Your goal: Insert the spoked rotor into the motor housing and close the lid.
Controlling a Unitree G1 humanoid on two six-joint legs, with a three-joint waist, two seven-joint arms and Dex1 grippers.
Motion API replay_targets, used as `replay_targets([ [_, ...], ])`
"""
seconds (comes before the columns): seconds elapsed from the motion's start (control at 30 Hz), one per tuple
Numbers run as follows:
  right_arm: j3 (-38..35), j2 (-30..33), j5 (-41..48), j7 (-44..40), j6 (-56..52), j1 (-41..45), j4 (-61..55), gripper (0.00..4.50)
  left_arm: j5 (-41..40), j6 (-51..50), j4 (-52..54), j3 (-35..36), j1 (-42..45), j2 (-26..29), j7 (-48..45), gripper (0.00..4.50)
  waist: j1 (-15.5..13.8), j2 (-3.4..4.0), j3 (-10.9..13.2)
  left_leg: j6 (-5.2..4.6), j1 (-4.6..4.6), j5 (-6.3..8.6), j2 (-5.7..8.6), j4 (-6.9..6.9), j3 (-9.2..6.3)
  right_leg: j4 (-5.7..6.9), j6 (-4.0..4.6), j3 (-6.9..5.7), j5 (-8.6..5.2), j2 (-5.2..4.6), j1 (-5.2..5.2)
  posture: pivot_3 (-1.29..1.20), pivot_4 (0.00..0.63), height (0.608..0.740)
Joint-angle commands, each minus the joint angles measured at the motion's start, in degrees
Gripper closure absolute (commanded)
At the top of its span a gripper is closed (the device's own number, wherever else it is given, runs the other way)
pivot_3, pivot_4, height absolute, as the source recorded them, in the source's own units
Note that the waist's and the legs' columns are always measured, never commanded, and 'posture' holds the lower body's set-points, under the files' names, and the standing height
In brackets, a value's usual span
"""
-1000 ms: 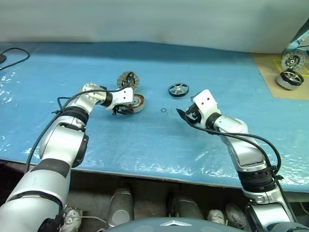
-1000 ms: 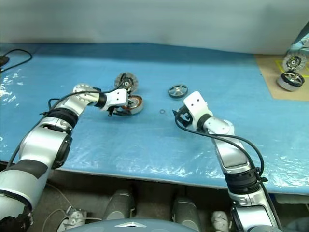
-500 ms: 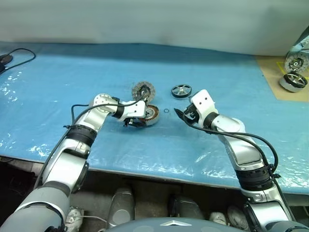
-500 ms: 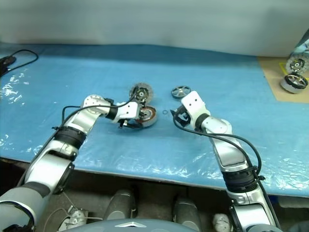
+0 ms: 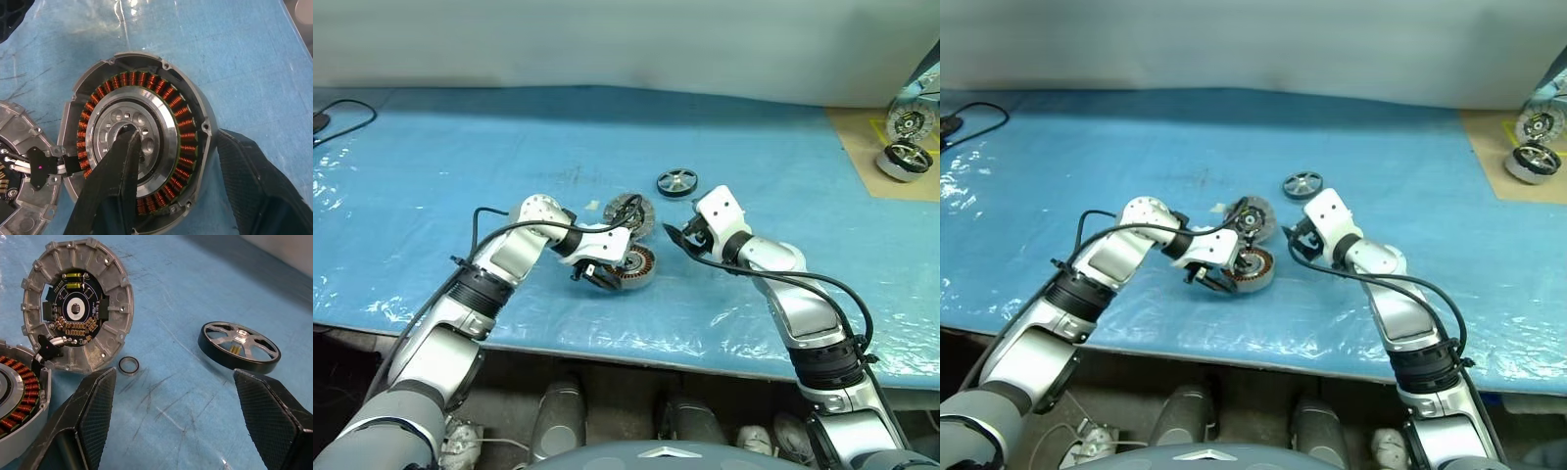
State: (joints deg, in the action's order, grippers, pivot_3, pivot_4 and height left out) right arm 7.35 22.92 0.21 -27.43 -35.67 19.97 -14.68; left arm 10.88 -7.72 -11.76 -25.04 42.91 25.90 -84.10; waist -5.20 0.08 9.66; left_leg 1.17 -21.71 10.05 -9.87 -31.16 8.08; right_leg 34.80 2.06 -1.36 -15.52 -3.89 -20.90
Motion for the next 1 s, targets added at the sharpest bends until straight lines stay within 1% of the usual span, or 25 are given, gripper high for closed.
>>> replay_targets([
  [0.03,-0.35,-0.21,0.43,0.42,0.68,-0.1,-2.07,0.49,3.78,-1.07,-2.45,-5.22,-2.49,2.04,0.03,2.45,0.15,0.03,-0.02,0.0,0.03,0.0,0.0,0.0,0.04,0.0,0.0,0.01,0.0,0.0,0.01,0.0,0.15,0.74],
  [0.2,-0.15,-0.26,0.46,0.22,1.0,0.3,-1.35,0.49,3.44,0.91,-2.3,-5.79,-2.9,2.57,1.54,2.45,0.64,0.11,-0.07,-0.01,0.3,0.01,-0.02,0.0,0.29,0.04,0.04,0.09,-0.03,0.0,0.24,0.0,0.15,0.74],
  [0.27,0.03,-0.29,0.42,0.07,1.15,0.69,-0.99,0.49,2.77,2.0,-2.09,-5.57,-3.0,2.67,1.69,1.74,0.75,0.13,-0.08,-0.03,0.4,0.0,-0.02,-0.01,0.31,0.04,0.22,0.14,-0.13,-0.01,0.3,0.0,0.15,0.74],
  [0.4,0.23,-0.27,0.3,-0.12,1.58,1.08,-0.22,0.49,2.7,0.76,-1.7,-4.6,-2.86,2.78,3.7,0.56,1.03,0.13,-0.08,-0.07,0.39,-0.02,-0.05,-0.02,0.32,0.05,0.23,0.21,-0.13,-0.01,0.26,0.0,0.15,0.74],
  [0.7,0.59,-0.43,0.43,-0.41,2.67,1.38,0.69,0.49,0.11,1.09,2.76,-1.08,-5.03,6.33,6.81,0.56,1.34,0.14,-0.08,-0.1,0.28,-0.04,-0.08,-0.01,0.33,0.13,0.23,0.24,-0.13,0.01,0.08,0.0,0.15,0.74],
  [0.83,-0.5,0.08,2.19,-2.55,3.57,1.87,0.57,0.49,-4.66,-3.28,6.89,2.46,-6.42,6.38,7.84,0.56,1.44,0.14,-0.08,-0.1,0.07,-0.04,-0.08,-0.04,0.35,0.19,0.09,0.25,-0.04,0.03,-0.15,0.0,0.15,0.74],
  [0.9,-1.05,0.45,3.35,-3.93,3.74,1.93,0.22,0.49,-6.16,-2.2,8.07,3.7,-7.4,6.88,8.51,0.56,1.41,0.14,-0.08,-0.1,-0.12,-0.05,-0.08,-0.06,0.35,0.21,0.03,0.24,-0.01,0.03,-0.3,0.0,0.15,0.74],
  [1.0,-1.24,1.24,3.85,-5.0,4.43,2.22,0.96,0.49,-9.71,-4.92,11.28,5.4,-8.96,7.91,7.79,0.56,1.34,0.14,-0.08,-0.28,-0.31,-0.16,-0.06,-0.07,0.37,0.21,0.01,0.17,0.01,0.04,-0.43,0.0,0.15,0.74],
])
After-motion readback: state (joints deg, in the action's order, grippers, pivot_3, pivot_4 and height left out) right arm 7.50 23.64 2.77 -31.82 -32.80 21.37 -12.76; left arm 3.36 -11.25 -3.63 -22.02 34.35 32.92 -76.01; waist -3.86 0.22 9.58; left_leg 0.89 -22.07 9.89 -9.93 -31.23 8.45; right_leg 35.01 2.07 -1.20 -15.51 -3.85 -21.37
